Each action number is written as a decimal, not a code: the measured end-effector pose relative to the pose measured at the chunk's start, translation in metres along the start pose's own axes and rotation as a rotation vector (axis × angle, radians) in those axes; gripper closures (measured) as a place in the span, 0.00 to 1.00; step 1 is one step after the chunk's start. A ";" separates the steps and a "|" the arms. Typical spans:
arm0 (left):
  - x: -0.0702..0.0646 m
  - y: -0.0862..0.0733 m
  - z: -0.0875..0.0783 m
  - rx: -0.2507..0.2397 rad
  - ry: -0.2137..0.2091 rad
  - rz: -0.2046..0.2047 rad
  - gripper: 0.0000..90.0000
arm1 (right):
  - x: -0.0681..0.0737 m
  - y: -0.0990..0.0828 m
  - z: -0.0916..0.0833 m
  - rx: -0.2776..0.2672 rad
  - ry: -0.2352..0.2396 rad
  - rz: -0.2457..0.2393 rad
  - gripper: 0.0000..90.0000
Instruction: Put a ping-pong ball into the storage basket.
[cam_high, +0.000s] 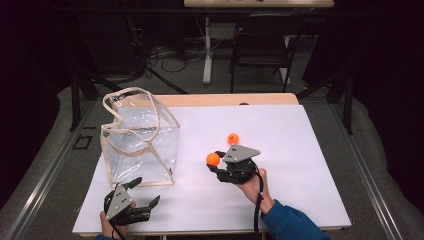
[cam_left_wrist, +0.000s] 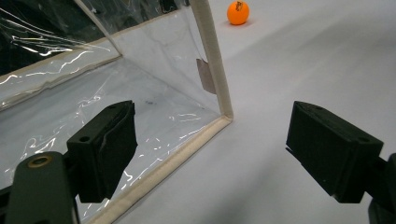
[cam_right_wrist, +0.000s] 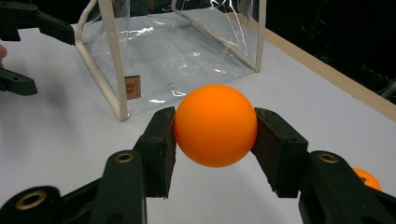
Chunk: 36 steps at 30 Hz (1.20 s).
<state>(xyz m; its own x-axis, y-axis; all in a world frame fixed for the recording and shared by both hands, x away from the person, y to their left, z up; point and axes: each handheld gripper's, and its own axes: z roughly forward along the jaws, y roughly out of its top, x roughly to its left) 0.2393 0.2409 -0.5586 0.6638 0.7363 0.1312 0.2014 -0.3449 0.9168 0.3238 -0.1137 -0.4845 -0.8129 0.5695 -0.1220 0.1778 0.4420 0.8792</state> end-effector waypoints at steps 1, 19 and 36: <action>0.000 0.000 0.000 0.000 -0.002 0.000 0.18 | 0.000 0.000 0.000 -0.003 0.001 0.003 0.56; 0.000 0.000 0.001 -0.001 -0.003 -0.003 0.18 | -0.002 0.009 -0.001 -0.026 0.006 0.000 0.56; 0.001 0.000 0.001 0.003 -0.004 -0.001 0.18 | -0.002 0.018 0.004 -0.031 0.014 -0.006 0.56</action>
<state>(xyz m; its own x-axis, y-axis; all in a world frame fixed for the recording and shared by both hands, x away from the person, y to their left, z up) 0.2407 0.2406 -0.5593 0.6668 0.7340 0.1289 0.2037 -0.3459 0.9159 0.3306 -0.1036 -0.4702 -0.8214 0.5574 -0.1209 0.1561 0.4235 0.8923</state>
